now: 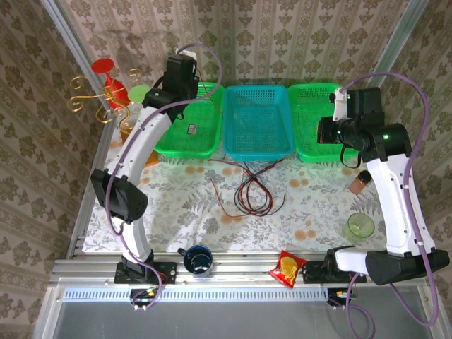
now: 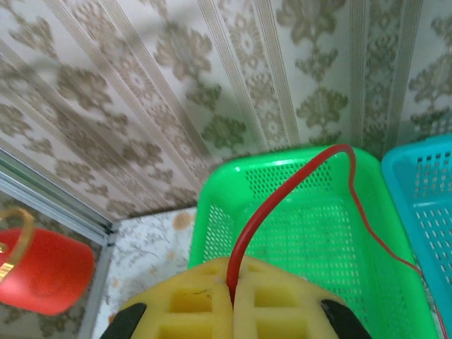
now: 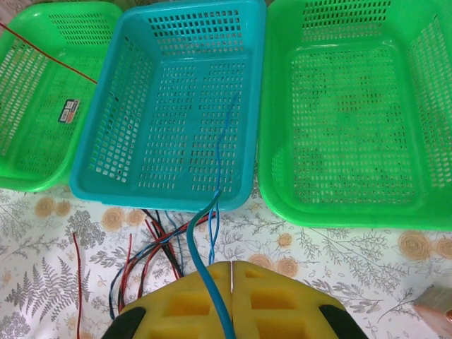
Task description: Untangle the cables
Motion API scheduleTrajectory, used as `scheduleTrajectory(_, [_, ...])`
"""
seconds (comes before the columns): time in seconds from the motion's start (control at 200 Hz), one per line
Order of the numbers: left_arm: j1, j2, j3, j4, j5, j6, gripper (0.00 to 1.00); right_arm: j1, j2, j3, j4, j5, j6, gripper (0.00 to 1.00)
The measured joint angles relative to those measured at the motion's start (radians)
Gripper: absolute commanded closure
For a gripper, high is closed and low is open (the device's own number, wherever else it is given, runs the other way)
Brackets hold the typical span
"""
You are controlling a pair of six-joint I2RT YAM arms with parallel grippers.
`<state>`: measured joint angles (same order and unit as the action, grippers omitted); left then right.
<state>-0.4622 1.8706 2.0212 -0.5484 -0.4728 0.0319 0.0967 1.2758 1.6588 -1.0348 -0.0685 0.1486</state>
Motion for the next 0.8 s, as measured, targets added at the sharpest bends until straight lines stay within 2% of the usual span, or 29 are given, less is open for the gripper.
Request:
scheduleTrajectory(0.155, [0.036,0.008,-0.07,0.002,0.018,-0.055,1.0,0.0,0.001,0.0,0.0,0.0,-0.014,1.0])
scheduleTrajectory(0.315, [0.048,0.02,-0.061,0.002,0.056,-0.074,1.0,0.0,0.016,0.0,0.0,0.0,-0.015,1.0])
scheduleTrajectory(0.45, [0.03,0.037,0.071,0.004,0.095,-0.074,1.0,0.0,0.033,0.0,0.0,0.0,-0.015,1.0])
scheduleTrajectory(0.66, [0.01,0.023,0.219,0.138,0.091,-0.028,1.0,0.0,0.04,0.0,0.0,0.0,-0.015,1.0])
scheduleTrajectory(0.8, [0.012,0.058,0.395,0.151,0.081,0.026,1.0,0.0,0.04,0.001,0.0,0.0,-0.015,1.0])
